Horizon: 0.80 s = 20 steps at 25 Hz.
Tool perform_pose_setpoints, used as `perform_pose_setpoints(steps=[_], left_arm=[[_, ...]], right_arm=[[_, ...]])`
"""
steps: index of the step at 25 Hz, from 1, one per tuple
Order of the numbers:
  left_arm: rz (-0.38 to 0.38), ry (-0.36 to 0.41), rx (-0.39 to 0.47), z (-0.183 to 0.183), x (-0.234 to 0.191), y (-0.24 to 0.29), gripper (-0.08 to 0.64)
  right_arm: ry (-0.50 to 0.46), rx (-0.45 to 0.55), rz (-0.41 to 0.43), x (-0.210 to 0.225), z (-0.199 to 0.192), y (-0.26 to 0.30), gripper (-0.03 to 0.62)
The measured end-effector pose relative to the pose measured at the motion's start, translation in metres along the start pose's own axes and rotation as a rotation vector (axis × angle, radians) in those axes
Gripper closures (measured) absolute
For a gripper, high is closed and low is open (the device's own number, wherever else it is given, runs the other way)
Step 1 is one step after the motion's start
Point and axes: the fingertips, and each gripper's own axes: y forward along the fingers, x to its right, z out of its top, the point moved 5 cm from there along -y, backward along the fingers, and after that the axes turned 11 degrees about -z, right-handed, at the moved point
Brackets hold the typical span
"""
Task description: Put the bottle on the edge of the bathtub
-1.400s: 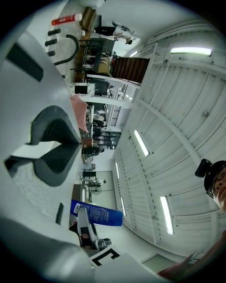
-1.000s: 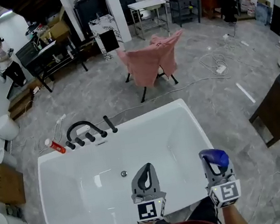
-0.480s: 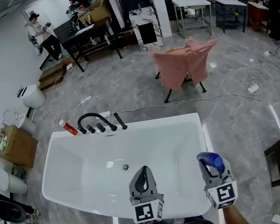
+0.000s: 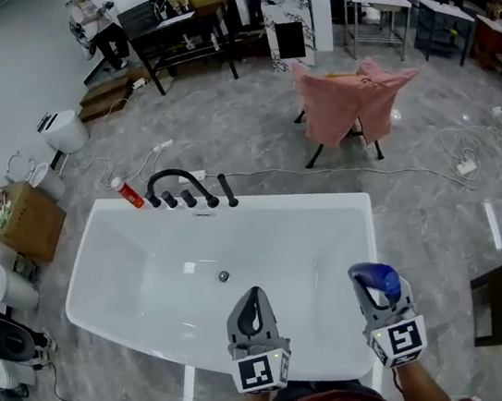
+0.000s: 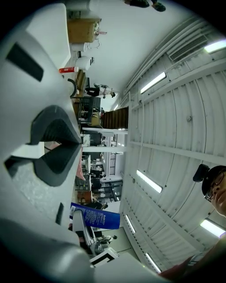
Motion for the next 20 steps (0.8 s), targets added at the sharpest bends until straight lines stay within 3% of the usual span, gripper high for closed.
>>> perform_pose_setpoints(steps=[11, 16, 20], left_arm=[[-0.06, -0.015, 0.004, -0.028, -0.07, -0.003, 0.555], [-0.05, -0.038, -0.017, -0.048, -0.067, 0.008, 0.555], [-0.023, -0.005, -0.014, -0.072, -0.055, 0.039, 0.555]], right_arm=[[-0.015, -0.064, -0.081, -0.068, -0.024, 0.033, 0.442], [-0.012, -0.092, -0.053, -0.065, -0.047, 0.056, 0.442], [-0.002, -0.104, -0.015, -0.04, -0.069, 0.086, 0.442]])
